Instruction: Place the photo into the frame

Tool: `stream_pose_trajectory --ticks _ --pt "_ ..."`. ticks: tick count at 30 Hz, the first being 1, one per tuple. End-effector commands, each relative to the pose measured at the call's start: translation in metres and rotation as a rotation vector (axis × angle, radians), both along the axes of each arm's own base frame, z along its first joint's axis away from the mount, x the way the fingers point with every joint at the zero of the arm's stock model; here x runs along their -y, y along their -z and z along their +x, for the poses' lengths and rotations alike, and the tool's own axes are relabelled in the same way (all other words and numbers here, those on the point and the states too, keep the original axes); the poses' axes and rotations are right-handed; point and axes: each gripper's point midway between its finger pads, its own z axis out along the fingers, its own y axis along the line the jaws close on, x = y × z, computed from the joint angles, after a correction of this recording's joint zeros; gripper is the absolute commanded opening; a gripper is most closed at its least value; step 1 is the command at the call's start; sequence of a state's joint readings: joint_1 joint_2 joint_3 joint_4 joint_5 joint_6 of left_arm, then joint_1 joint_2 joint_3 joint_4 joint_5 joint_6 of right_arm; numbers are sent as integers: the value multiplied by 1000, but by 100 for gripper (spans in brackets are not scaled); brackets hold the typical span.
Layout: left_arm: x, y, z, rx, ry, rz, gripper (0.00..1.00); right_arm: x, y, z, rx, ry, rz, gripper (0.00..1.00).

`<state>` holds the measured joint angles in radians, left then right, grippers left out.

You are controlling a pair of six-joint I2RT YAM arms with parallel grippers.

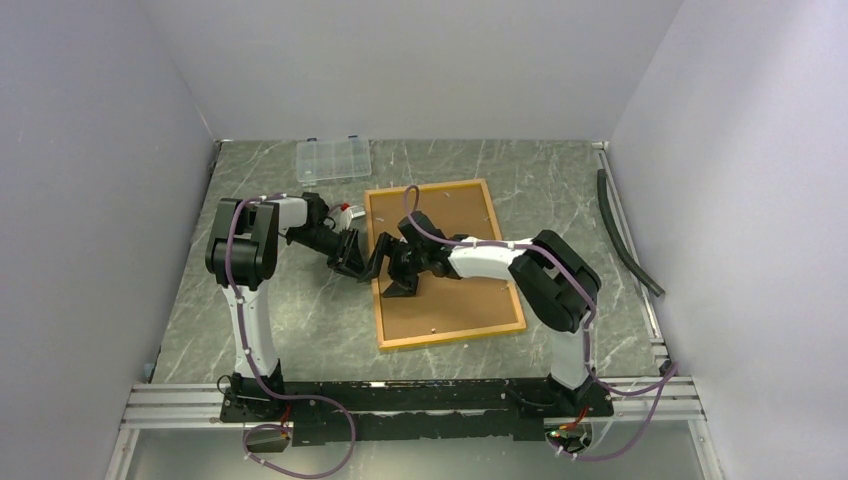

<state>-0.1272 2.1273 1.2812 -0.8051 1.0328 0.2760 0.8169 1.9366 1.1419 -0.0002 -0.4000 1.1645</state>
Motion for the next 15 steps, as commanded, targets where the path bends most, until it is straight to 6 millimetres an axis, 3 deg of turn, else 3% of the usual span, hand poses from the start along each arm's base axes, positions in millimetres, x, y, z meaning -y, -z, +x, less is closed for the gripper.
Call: stream_pose_trajectory --ticks 1,5,9,11,15 --pt "5 -14 -1 43 20 -41 30 -14 -14 9 19 -15 41 81" --pt "6 -16 -1 44 25 -43 30 -17 -29 14 74 -32 62 81" --pt "5 -21 -3 50 33 -42 30 2 -51 24 116 -17 74 85" --pt "4 -23 -6 50 36 -43 30 25 -63 39 157 27 71 87" --pt "3 -22 -10 56 44 -41 30 106 -85 96 278 195 -6 94"
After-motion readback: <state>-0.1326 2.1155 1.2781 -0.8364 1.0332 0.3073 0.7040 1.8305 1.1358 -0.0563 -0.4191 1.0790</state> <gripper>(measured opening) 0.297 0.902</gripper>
